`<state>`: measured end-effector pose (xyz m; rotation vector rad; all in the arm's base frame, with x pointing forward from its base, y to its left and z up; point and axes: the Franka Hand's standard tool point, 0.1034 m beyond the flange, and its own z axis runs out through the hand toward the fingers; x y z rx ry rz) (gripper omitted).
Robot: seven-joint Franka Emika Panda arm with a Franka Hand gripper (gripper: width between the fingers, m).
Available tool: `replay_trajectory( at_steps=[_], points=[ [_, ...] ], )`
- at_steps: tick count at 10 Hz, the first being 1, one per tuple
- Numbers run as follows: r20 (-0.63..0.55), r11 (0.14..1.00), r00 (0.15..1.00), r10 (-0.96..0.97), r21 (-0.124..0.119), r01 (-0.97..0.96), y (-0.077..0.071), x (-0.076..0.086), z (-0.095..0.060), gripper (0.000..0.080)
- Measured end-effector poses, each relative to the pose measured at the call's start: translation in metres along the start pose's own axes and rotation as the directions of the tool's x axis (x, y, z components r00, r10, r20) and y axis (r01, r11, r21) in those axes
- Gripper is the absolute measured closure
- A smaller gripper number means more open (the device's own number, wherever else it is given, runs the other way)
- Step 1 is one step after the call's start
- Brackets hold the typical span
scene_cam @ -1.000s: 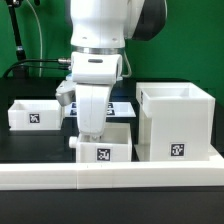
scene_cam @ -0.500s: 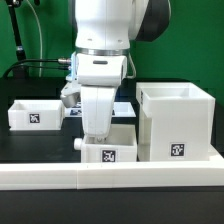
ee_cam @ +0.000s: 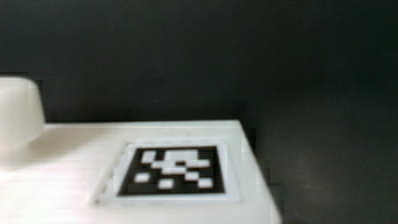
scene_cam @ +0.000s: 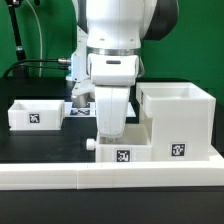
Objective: Assemble drawer
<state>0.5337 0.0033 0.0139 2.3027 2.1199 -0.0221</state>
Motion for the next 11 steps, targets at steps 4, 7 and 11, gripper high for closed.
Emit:
replay_trajectory(
  at_steps=[4, 7, 11],
  points=[
    [0.003, 1.0, 1.0, -0.006, 0.001, 0.006, -0.0011, -0.0027, 0.001, 0.0756],
    [0.009, 0.997, 0.997, -0.073, -0.016, 0.073, -0.0091, -0.0076, 0.0061, 0.0755],
    [0.011, 0.998, 0.998, -0.058, -0.017, 0.058, -0.009, -0.0073, 0.0061, 0.0755]
  ],
)
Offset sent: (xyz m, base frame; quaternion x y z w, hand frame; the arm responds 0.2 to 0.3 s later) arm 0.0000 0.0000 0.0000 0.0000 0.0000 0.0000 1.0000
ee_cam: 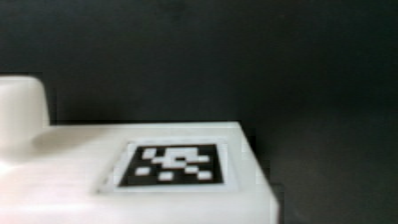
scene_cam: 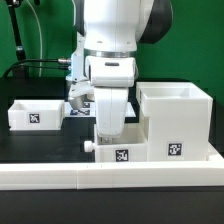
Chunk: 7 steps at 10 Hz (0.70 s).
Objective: Assemble drawer
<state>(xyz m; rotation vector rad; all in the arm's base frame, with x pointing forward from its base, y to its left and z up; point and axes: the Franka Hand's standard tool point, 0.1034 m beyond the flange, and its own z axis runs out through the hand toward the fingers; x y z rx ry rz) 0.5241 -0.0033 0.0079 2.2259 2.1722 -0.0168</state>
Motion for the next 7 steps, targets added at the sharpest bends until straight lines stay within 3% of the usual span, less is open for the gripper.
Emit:
replay_trajectory(
  at_steps=[7],
  points=[
    [-0.004, 0.996, 0.996, 0.087, -0.001, -0.087, 0.002, 0.014, 0.0, 0.0755]
  ],
)
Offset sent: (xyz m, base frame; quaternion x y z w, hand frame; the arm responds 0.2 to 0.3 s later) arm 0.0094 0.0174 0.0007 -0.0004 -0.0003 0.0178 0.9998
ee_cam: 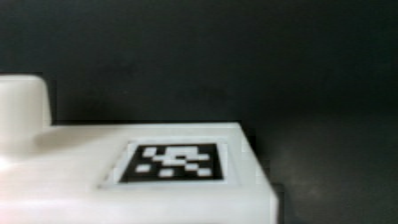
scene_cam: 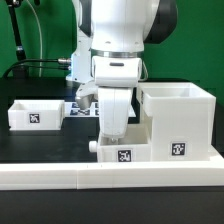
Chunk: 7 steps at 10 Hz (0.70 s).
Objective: Assemble drawer
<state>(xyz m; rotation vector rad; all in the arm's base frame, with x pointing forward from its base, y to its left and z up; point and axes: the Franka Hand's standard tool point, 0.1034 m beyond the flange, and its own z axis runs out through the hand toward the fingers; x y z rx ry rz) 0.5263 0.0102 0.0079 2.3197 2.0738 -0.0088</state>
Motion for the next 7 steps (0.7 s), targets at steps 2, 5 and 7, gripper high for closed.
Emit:
replay_trajectory(
  at_steps=[2, 5, 7],
  points=[
    [-0.002, 0.999, 0.999, 0.039, -0.002, -0.039, -0.0002, 0.0047, -0.0003, 0.0755],
    [-0.001, 0.997, 0.997, 0.074, -0.005, -0.074, 0.0001, 0.0046, -0.0003, 0.0624],
    [0.002, 0.998, 0.998, 0.07, 0.0, -0.07, 0.0001, 0.0017, -0.0023, 0.0487]
  ],
)
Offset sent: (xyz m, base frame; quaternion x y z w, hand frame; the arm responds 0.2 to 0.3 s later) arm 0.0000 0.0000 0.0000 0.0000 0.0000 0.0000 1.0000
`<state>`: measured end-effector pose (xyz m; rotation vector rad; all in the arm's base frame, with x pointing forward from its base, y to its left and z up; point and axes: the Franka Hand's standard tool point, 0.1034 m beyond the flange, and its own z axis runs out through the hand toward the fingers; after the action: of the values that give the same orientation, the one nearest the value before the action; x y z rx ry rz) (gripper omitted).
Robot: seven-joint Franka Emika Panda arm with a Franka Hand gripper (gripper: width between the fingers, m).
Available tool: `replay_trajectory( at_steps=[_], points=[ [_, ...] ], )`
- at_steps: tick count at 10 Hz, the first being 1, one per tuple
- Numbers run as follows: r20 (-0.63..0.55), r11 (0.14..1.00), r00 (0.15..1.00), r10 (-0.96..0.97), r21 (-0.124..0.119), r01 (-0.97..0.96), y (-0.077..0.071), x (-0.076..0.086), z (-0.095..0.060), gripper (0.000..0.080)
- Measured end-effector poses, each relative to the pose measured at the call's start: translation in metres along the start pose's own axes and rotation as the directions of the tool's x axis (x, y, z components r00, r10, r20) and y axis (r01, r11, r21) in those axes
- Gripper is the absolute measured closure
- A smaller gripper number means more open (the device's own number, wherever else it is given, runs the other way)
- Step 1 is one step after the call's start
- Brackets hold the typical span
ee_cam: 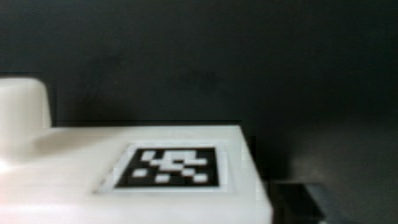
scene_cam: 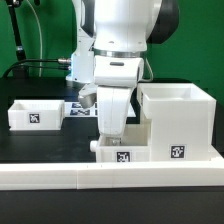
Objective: Assemble drawer
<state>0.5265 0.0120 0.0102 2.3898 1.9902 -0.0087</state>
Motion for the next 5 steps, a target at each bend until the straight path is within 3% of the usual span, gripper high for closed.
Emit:
replay_trajectory(
  at_steps=[1, 2, 3, 5],
  points=[
    [0.0, 1.0, 1.0, 0.0, -0.001, 0.0, 0.0, 0.0, 0.0, 0.0351],
    [0.0, 1.0, 1.0, 0.0, -0.002, 0.0, 0.001, 0.001, -0.002, 0.0351],
    [0.0, 1.0, 1.0, 0.001, -0.003, -0.001, 0.002, 0.0, -0.006, 0.0193],
    [0.008, 1.0, 1.0, 0.003, 0.004, -0.003, 0.005, -0.003, -0.024, 0.0161]
  ],
)
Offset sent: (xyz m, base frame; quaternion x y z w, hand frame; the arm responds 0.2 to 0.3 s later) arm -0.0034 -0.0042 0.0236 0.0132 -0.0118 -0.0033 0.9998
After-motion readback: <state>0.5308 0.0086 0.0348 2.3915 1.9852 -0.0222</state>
